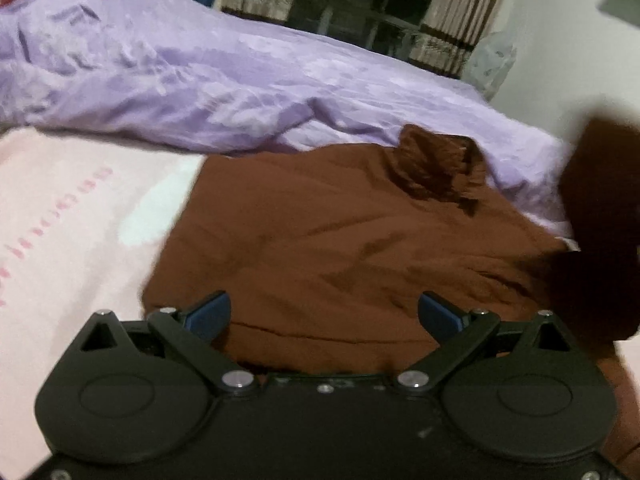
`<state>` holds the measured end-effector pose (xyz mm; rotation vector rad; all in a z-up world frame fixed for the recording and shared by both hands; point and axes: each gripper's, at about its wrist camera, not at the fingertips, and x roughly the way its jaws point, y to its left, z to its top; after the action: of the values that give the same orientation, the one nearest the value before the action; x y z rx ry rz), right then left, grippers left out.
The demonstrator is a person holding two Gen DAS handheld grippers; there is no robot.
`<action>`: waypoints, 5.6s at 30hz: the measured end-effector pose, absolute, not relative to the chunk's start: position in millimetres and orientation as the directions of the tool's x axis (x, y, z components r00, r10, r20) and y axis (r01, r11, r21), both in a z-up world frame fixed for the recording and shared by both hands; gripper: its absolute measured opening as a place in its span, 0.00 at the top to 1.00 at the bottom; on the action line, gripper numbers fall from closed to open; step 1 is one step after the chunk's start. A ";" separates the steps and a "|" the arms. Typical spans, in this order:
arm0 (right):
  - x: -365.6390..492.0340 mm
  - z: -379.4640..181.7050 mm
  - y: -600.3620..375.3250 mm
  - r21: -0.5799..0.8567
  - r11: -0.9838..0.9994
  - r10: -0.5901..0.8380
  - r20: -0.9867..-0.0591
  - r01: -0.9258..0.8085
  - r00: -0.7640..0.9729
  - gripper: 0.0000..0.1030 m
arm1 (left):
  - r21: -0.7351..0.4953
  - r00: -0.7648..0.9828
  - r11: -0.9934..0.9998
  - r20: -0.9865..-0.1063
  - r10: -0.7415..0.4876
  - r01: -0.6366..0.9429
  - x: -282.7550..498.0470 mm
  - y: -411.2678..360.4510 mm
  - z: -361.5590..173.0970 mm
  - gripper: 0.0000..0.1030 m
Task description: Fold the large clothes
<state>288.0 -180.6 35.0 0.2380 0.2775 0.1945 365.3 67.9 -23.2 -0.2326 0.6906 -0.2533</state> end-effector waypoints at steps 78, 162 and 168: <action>252.7 -41.7 -281.2 0.068 0.956 -0.217 -0.492 0.286 0.843 0.73 | -0.063 0.741 0.910 -0.559 -0.372 0.409 357.2 -66.9 -26.1 0.40; 22.9 -112.5 -342.6 0.683 0.717 0.265 -0.456 0.143 0.850 0.36 | -0.483 0.638 0.875 -0.667 -0.386 0.024 163.7 188.9 -80.2 0.64; 26.3 -109.2 -342.7 0.684 0.709 0.271 -0.488 0.170 0.830 0.79 | -0.538 0.648 0.842 -0.632 -0.426 0.029 161.3 197.6 -76.5 0.83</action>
<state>26.3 -342.7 -109.2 0.7927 0.6051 0.0597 161.3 197.6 -76.5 -0.5192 0.8334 -0.2724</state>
